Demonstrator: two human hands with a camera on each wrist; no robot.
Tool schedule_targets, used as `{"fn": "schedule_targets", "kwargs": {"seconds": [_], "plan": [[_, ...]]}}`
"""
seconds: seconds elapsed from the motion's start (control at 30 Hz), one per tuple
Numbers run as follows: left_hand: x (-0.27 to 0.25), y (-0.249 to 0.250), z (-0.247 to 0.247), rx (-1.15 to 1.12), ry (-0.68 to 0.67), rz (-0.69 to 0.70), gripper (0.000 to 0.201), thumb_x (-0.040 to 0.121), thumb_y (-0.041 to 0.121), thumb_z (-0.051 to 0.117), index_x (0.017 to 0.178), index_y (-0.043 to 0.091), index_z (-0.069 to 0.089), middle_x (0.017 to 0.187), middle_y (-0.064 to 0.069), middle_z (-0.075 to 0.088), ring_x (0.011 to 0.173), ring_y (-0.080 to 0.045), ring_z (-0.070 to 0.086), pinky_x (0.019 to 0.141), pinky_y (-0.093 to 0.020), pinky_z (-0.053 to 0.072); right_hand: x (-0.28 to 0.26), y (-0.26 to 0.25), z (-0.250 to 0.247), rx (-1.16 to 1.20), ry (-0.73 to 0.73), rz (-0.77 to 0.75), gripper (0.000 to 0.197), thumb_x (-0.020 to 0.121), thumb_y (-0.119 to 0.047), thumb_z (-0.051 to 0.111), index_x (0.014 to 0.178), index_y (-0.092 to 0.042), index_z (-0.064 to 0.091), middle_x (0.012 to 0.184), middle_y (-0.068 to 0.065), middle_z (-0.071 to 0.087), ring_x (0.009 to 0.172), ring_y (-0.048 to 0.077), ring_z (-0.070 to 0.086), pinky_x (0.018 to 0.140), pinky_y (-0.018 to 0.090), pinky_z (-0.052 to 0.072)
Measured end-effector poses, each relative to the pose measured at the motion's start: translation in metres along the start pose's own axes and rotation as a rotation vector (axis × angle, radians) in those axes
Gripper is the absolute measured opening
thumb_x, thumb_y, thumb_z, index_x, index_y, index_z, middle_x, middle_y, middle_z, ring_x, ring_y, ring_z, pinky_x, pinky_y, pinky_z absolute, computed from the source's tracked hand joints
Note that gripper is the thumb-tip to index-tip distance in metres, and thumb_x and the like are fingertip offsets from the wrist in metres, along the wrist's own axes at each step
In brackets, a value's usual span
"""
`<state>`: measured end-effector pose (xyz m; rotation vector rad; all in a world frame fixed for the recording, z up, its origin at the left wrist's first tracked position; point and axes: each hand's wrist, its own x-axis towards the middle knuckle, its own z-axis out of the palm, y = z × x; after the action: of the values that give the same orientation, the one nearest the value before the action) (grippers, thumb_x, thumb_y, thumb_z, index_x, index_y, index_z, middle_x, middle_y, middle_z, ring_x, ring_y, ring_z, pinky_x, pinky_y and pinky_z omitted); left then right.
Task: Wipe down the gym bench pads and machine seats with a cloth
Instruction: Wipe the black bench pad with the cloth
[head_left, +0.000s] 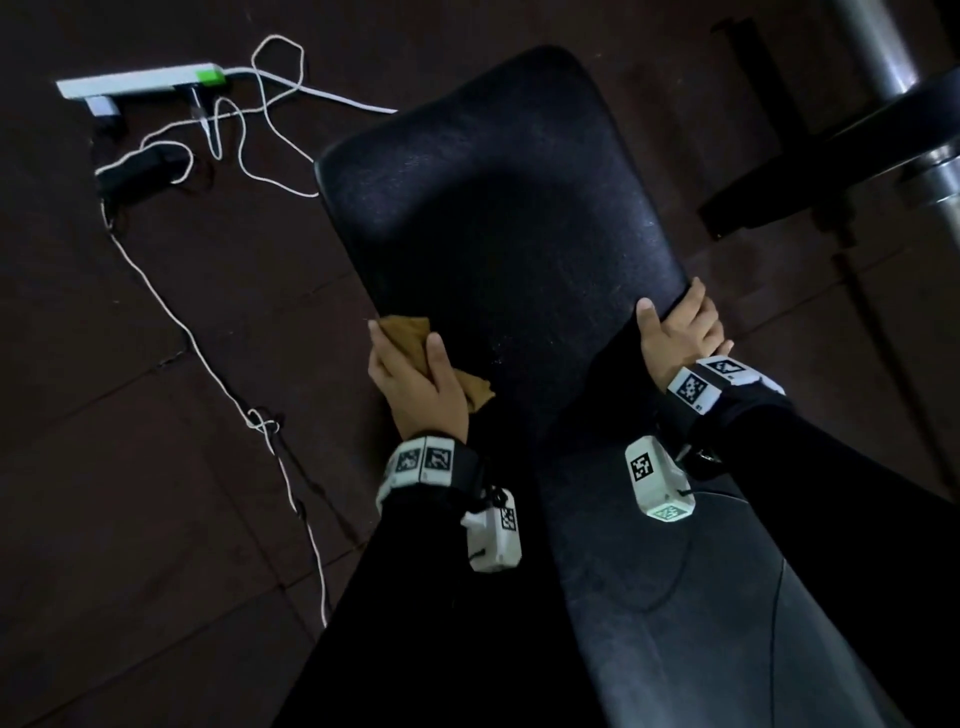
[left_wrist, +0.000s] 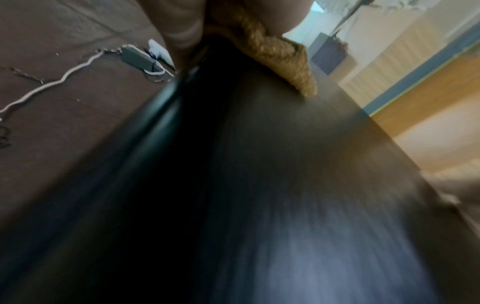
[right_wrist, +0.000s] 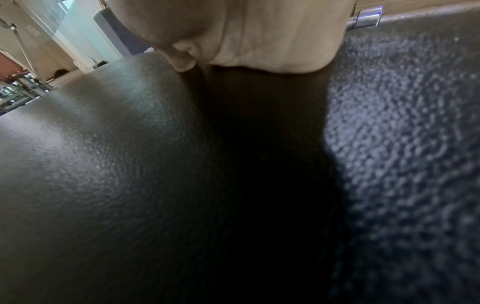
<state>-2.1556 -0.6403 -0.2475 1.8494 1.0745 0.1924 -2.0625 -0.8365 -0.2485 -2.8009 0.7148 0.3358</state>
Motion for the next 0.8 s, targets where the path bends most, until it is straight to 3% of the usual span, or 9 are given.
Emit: {"fn": "schedule_targets", "kwargs": {"seconds": [0.13,0.27,0.33,0.43,0.5,0.6,0.67,0.73,0.8], "plan": [[-0.006,0.0,0.0,-0.014,0.006,0.016,0.065,0.098,0.032,0.046,0.15,0.007,0.017,0.145,-0.022,0.031,0.13,-0.026,0.035,0.085,0.008,0.016,-0.004,-0.003,-0.004,-0.103,0.033,0.006,0.094,0.076,-0.071,0.0,0.146,-0.015,0.026,0.145,0.011,0.038,0.131,0.03,0.039,0.111,0.049,0.022],[-0.05,-0.012,-0.001,0.02,0.008,-0.022,0.063,0.097,0.025,0.05,0.148,0.002,0.02,0.144,-0.023,0.033,0.129,-0.026,0.036,0.084,0.013,0.015,-0.013,-0.013,-0.009,-0.097,0.097,-0.013,0.096,0.077,-0.065,-0.003,0.132,-0.007,0.052,0.124,0.015,0.06,0.109,0.034,0.06,0.095,0.053,0.044],[-0.071,-0.016,-0.002,0.046,-0.007,-0.04,0.064,0.096,0.023,0.051,0.148,0.001,0.021,0.142,-0.023,0.033,0.128,-0.028,0.037,0.091,0.007,0.019,-0.007,-0.005,-0.008,-0.129,0.065,-0.025,0.091,0.08,-0.065,0.0,0.138,-0.01,0.043,0.133,0.015,0.053,0.119,0.033,0.053,0.101,0.052,0.038],[-0.077,-0.013,-0.001,0.082,-0.023,-0.095,0.066,0.096,0.028,0.05,0.149,0.004,0.019,0.142,-0.02,0.032,0.126,-0.029,0.041,0.092,-0.011,0.031,0.004,0.006,-0.002,-0.044,-0.133,-0.013,0.072,0.093,-0.058,0.028,0.149,-0.016,0.015,0.153,0.011,0.024,0.14,0.03,0.024,0.114,0.05,0.012],[-0.066,-0.005,0.0,0.105,-0.018,-0.13,0.067,0.096,0.031,0.049,0.149,0.005,0.019,0.143,-0.019,0.031,0.123,-0.029,0.044,0.088,-0.017,0.034,0.002,0.008,-0.001,-0.043,-0.058,0.0,0.072,0.092,-0.056,0.038,0.149,-0.016,0.018,0.151,0.012,0.028,0.138,0.03,0.027,0.113,0.05,0.012],[-0.032,0.01,0.002,0.142,-0.002,-0.095,0.066,0.096,0.032,0.048,0.149,0.004,0.019,0.142,-0.022,0.031,0.123,-0.033,0.044,0.09,-0.02,0.034,-0.005,-0.001,-0.004,-0.042,-0.076,-0.002,0.084,0.083,-0.069,0.015,0.148,-0.016,0.022,0.149,0.011,0.032,0.136,0.031,0.031,0.112,0.051,0.015],[0.0,0.021,0.002,0.169,0.011,-0.042,0.065,0.097,0.03,0.048,0.148,0.002,0.02,0.14,-0.025,0.032,0.121,-0.038,0.044,0.097,-0.029,0.037,-0.008,-0.008,-0.01,-0.062,-0.078,0.035,0.096,0.074,-0.071,0.0,0.144,-0.014,0.032,0.142,0.012,0.043,0.129,0.031,0.043,0.109,0.051,0.026],[0.038,0.034,0.005,0.209,0.017,0.005,0.065,0.098,0.031,0.046,0.148,0.0,0.019,0.138,-0.027,0.032,0.118,-0.041,0.046,0.099,-0.039,0.039,-0.01,-0.021,-0.02,-0.072,-0.196,0.09,0.09,0.082,-0.064,-0.001,0.131,-0.011,0.053,0.122,0.011,0.061,0.108,0.028,0.061,0.093,0.048,0.047],[0.075,0.049,0.009,0.281,0.041,0.035,0.066,0.098,0.036,0.045,0.148,0.002,0.019,0.138,-0.027,0.033,0.112,-0.043,0.049,0.094,-0.043,0.042,-0.01,-0.021,-0.023,-0.153,-0.194,0.089,0.086,0.085,-0.06,0.001,0.125,-0.011,0.059,0.114,0.009,0.066,0.1,0.026,0.066,0.084,0.046,0.053]]}}
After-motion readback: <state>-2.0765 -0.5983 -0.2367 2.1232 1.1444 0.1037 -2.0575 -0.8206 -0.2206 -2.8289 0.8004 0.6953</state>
